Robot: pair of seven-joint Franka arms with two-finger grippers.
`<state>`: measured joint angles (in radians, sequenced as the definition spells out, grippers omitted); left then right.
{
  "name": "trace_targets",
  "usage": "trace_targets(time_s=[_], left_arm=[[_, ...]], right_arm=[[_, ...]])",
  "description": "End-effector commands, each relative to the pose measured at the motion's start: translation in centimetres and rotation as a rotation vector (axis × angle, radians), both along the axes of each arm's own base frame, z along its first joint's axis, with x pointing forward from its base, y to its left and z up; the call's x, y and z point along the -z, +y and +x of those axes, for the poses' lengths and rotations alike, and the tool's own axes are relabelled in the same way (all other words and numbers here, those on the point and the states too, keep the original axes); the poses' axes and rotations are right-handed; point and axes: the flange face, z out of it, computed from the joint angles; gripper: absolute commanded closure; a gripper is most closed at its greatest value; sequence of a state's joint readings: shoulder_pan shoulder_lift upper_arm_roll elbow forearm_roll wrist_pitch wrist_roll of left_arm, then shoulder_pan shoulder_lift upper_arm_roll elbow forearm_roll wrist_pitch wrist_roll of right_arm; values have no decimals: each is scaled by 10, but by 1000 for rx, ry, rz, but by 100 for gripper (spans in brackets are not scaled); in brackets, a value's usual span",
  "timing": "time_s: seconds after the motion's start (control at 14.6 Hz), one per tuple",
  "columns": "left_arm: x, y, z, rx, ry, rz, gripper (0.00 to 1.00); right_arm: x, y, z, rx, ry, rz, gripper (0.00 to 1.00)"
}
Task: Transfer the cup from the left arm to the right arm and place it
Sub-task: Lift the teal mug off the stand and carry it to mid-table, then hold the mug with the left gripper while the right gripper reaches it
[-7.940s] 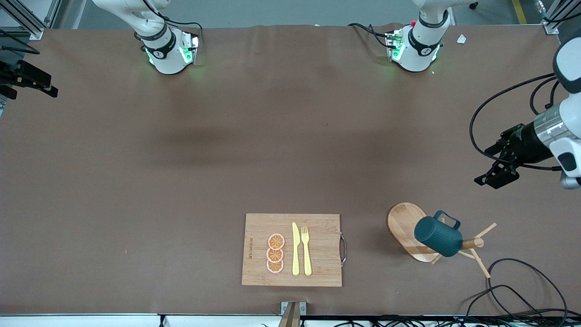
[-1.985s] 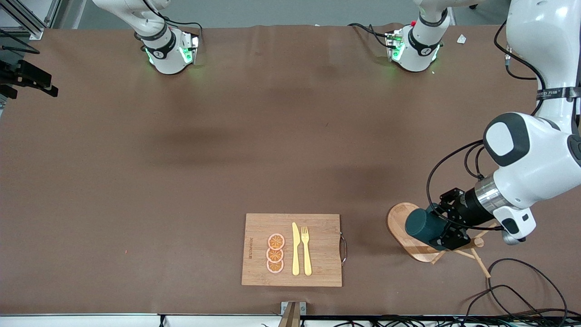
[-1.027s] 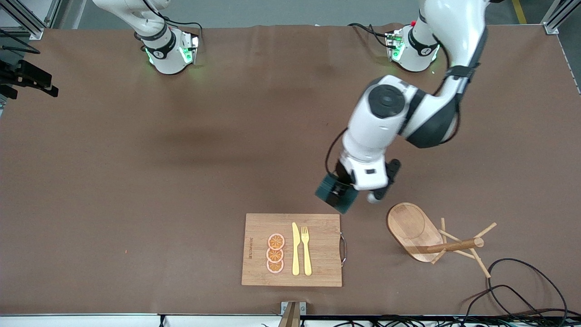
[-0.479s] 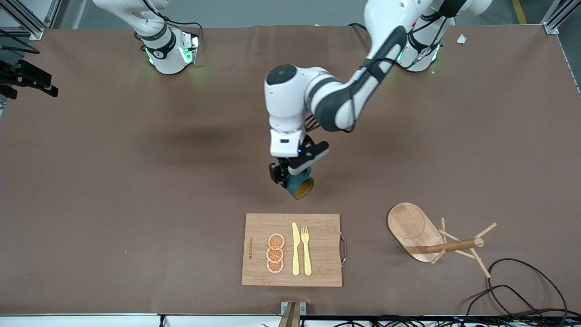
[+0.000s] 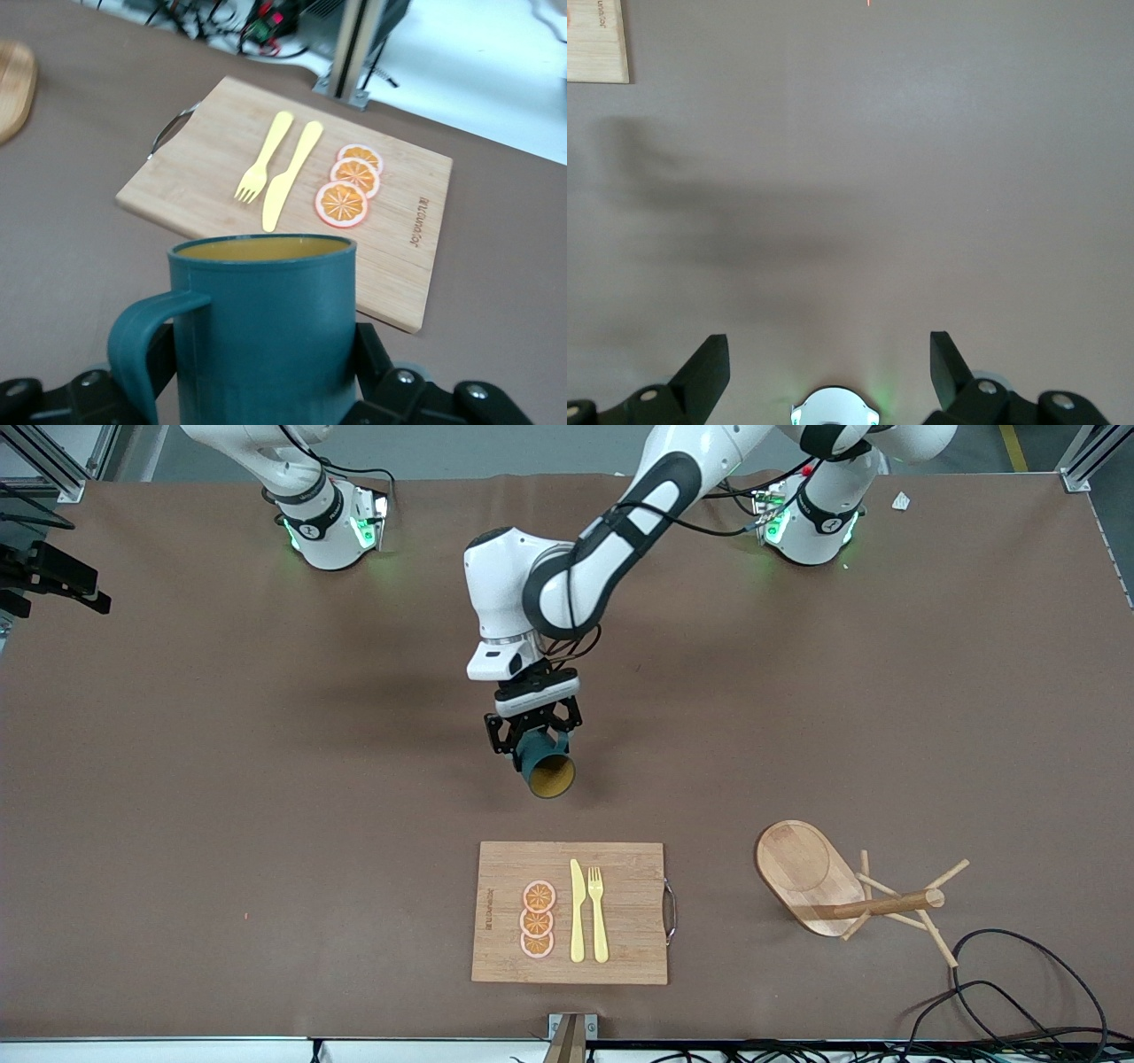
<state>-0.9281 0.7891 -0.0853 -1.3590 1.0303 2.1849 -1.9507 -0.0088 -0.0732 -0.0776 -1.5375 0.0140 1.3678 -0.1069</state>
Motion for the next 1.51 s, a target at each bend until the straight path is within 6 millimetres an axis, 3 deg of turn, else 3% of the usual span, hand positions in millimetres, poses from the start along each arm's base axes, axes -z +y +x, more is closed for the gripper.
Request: trace_targets(time_s=[0.0,0.21,0.48,0.68,0.89,1.03,1.16,1.44], left_arm=[[42,-16,-19,77,-100,91,15],[82,-25,-39,160,-194,138,15],[92,-34,-54,228,-262,157,15],[111,-34,-60,275,-296,187,15],[125,-34,-63,296,-353,164,15],[129,-34,-64,293,-397,116,15],[134,-34,-65,303,-428,90,15],[146,-34,-68,331,-478,51,14]], right_arm=[[8,-5,1,11,18,-9,0],[27,-12,14,14,44,5,0],[76,-36,43,55,102,9,0],[94,-31,55,31,116,-3,0],[100,22,61,13,116,-6,0],[120,66,69,87,126,4,0],[131,98,69,144,129,32,0],[161,181,68,246,84,35,0]])
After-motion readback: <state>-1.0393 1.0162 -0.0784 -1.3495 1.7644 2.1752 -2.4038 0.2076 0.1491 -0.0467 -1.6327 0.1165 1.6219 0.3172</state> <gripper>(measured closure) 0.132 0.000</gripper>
